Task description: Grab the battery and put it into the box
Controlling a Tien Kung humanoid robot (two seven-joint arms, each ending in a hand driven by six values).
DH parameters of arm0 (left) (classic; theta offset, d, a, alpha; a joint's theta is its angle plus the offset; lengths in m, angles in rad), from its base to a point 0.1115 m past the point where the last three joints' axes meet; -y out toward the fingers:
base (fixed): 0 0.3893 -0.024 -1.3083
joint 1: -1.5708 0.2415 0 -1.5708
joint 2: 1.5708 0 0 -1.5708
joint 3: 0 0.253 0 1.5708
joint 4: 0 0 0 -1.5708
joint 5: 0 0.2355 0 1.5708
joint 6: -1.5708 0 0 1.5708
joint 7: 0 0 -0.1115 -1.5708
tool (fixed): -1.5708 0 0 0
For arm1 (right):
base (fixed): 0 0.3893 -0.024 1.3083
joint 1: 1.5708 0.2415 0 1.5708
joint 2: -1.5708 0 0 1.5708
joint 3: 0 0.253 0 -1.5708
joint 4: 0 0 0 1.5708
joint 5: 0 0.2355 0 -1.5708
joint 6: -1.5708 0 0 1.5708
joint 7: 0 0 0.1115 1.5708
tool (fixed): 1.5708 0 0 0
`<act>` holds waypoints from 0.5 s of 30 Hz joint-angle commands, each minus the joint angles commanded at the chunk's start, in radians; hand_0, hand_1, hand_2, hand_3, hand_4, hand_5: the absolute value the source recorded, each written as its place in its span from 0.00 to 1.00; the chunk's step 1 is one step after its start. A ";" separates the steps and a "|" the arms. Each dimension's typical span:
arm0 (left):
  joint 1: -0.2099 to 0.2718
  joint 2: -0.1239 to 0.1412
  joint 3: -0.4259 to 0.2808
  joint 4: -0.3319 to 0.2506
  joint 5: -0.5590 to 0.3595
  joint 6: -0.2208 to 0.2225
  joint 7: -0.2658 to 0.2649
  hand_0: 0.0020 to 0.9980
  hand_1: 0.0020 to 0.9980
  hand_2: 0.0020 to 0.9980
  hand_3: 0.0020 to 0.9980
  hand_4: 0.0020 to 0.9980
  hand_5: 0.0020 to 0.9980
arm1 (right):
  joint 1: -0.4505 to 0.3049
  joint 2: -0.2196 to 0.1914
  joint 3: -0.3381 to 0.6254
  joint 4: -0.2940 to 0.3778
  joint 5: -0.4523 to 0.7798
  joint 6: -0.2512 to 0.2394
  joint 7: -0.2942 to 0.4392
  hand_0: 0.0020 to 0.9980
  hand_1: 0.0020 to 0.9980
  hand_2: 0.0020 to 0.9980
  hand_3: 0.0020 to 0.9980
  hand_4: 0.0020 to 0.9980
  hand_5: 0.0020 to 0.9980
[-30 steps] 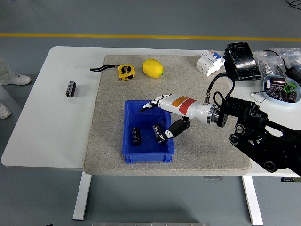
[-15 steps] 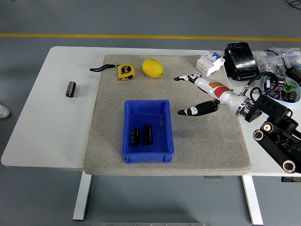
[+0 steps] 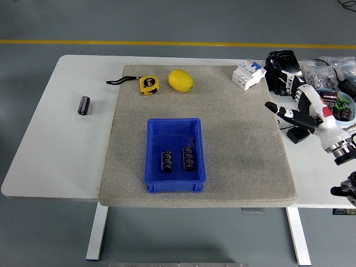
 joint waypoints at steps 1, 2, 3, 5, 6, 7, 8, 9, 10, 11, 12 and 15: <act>0.001 0.000 -0.004 0.000 0.005 -0.001 0.000 0.49 0.51 0.58 0.70 0.66 0.81 | -0.026 0.005 0.033 0.018 0.045 0.007 -0.020 0.92 0.86 0.88 0.87 1.00 0.63; 0.001 0.000 -0.008 0.000 0.010 -0.001 0.000 0.49 0.51 0.58 0.70 0.66 0.81 | -0.049 0.013 0.063 0.034 0.085 0.019 -0.046 0.92 0.86 0.88 0.87 1.00 0.63; 0.002 -0.001 -0.013 0.001 0.016 0.000 0.000 0.49 0.51 0.58 0.70 0.66 0.81 | -0.072 0.025 0.093 0.050 0.130 0.034 -0.076 0.92 0.86 0.88 0.87 1.00 0.63; 0.003 -0.001 -0.019 0.001 0.022 0.000 0.000 0.49 0.51 0.58 0.70 0.66 0.81 | -0.118 0.047 0.160 0.074 0.214 0.062 -0.136 0.92 0.86 0.88 0.87 1.00 0.63; 0.004 -0.002 -0.021 0.002 0.024 0.000 0.000 0.49 0.51 0.58 0.70 0.66 0.81 | -0.137 0.055 0.188 0.083 0.253 0.073 -0.154 0.91 0.85 0.87 0.86 1.00 0.81; 0.005 -0.002 -0.024 0.002 0.026 0.001 0.000 0.49 0.51 0.58 0.70 0.66 0.81 | -0.156 0.063 0.213 0.094 0.292 0.080 -0.163 0.91 0.85 0.87 0.86 1.00 0.81; 0.006 -0.003 -0.029 0.002 0.031 0.001 0.001 0.49 0.51 0.58 0.70 0.66 0.81 | -0.181 0.069 0.244 0.107 0.320 0.090 -0.169 0.91 0.85 0.87 0.86 1.00 0.81; 0.007 -0.003 -0.033 0.002 0.034 0.001 0.002 0.49 0.51 0.58 0.70 0.66 0.81 | -0.199 0.072 0.266 0.117 0.330 0.096 -0.172 0.91 0.85 0.87 0.86 1.00 0.81; 0.007 -0.003 -0.034 0.002 0.036 0.000 0.002 0.49 0.51 0.58 0.70 0.66 0.81 | -0.209 0.074 0.278 0.122 0.332 0.099 -0.173 0.91 0.85 0.87 0.86 1.00 0.81; 0.008 -0.003 -0.037 0.002 0.041 -0.001 0.003 0.49 0.51 0.58 0.70 0.66 0.81 | -0.223 0.074 0.291 0.132 0.334 0.105 -0.174 0.91 0.85 0.87 0.86 1.00 0.81; 0.009 -0.003 -0.040 0.002 0.045 -0.002 0.004 0.49 0.50 0.58 0.70 0.66 0.81 | -0.239 0.074 0.303 0.142 0.336 0.114 -0.177 0.90 0.85 0.87 0.86 1.00 0.86; 0.011 -0.004 -0.046 0.002 0.055 -0.002 0.007 0.49 0.50 0.58 0.70 0.66 0.81 | -0.265 0.075 0.322 0.161 0.333 0.131 -0.181 0.90 0.85 0.87 0.86 1.00 0.86</act>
